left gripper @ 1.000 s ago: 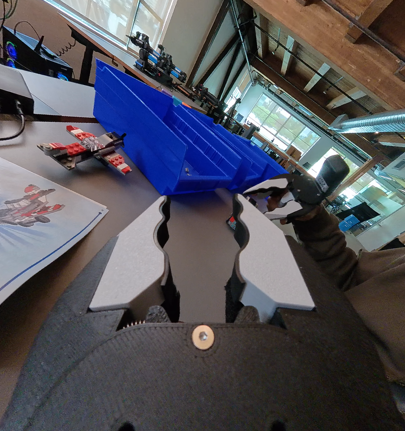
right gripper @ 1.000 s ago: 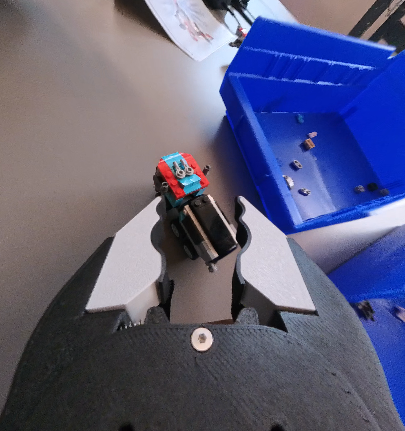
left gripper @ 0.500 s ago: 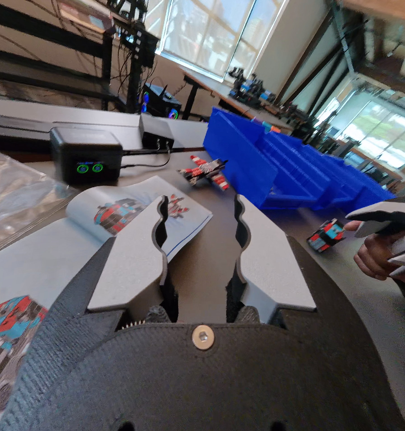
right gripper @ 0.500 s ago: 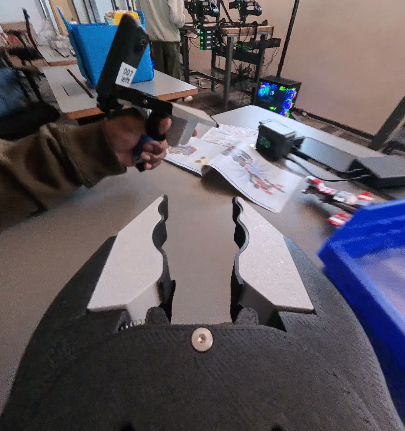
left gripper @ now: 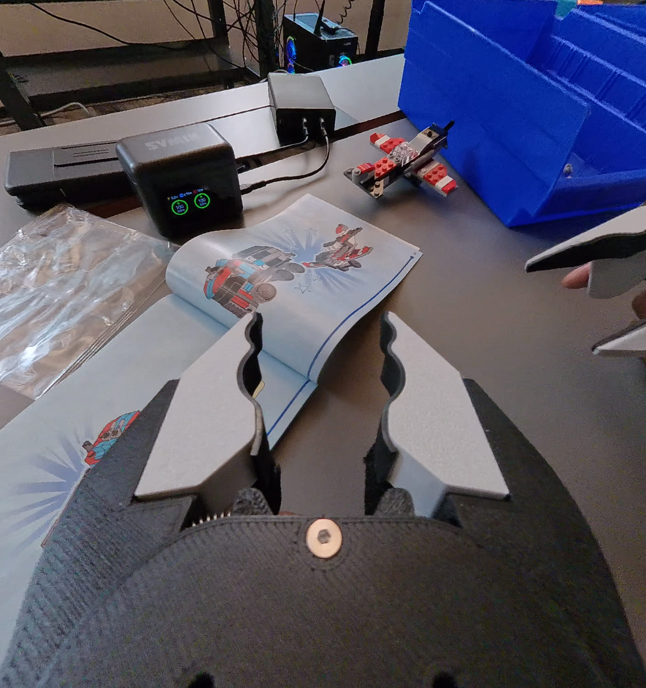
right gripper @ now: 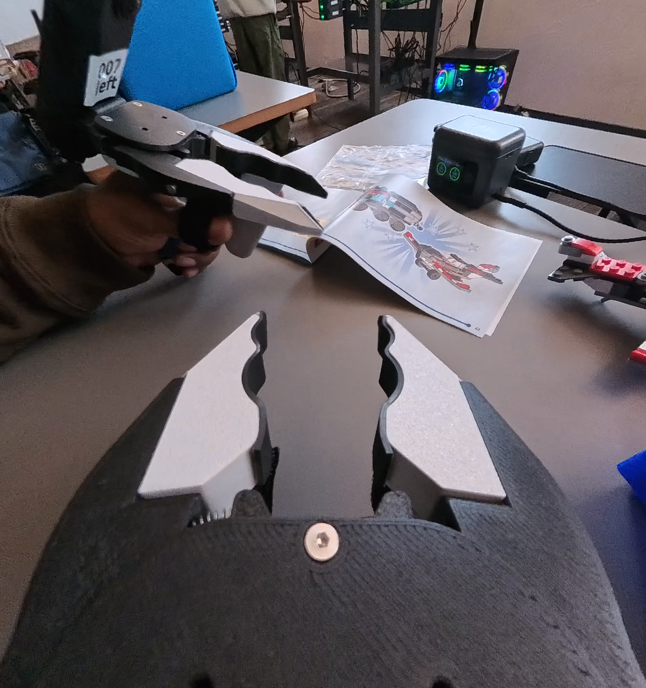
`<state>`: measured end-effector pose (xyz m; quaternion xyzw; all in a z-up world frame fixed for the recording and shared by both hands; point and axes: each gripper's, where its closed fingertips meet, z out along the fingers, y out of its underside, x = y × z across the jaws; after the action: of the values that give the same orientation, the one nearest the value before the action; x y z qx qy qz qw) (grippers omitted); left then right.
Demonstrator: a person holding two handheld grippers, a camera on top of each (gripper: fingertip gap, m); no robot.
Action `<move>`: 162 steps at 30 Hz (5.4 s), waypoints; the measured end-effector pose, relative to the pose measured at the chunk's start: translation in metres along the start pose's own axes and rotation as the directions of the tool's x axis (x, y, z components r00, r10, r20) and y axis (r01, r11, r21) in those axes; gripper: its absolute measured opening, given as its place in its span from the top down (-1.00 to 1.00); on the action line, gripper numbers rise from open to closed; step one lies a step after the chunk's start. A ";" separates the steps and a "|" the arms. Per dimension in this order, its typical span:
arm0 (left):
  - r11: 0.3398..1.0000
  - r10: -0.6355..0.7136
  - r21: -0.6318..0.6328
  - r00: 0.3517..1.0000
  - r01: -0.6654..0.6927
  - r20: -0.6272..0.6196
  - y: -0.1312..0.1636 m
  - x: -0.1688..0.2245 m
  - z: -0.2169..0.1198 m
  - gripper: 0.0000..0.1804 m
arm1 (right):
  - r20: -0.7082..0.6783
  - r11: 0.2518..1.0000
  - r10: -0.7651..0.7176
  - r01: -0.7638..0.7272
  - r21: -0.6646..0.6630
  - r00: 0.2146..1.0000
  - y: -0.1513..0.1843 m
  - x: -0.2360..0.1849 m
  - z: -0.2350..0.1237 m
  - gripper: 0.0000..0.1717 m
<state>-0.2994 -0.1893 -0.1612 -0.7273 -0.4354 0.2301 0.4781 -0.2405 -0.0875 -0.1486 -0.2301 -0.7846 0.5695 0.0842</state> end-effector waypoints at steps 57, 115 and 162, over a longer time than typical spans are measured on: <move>0.982 0.099 -0.109 0.907 -0.156 -0.409 0.021 0.080 -0.015 0.84 | 0.016 0.999 0.027 -0.028 0.022 1.000 -0.002 0.002 -0.003 0.31; 0.898 0.436 -0.041 0.899 -0.437 -0.044 0.012 0.051 0.016 0.41 | 0.055 0.999 -0.009 0.011 -0.031 0.998 0.005 -0.011 0.003 0.32; 0.994 0.077 -0.072 0.995 -0.082 -0.065 0.002 0.020 -0.014 0.77 | 0.050 0.999 0.033 -0.031 -0.040 0.998 0.006 -0.006 0.003 0.33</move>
<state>-0.2779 -0.1793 -0.1549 -0.7682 -0.3992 0.2100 0.4544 -0.2349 -0.0908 -0.1543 -0.2295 -0.7937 0.5611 0.0506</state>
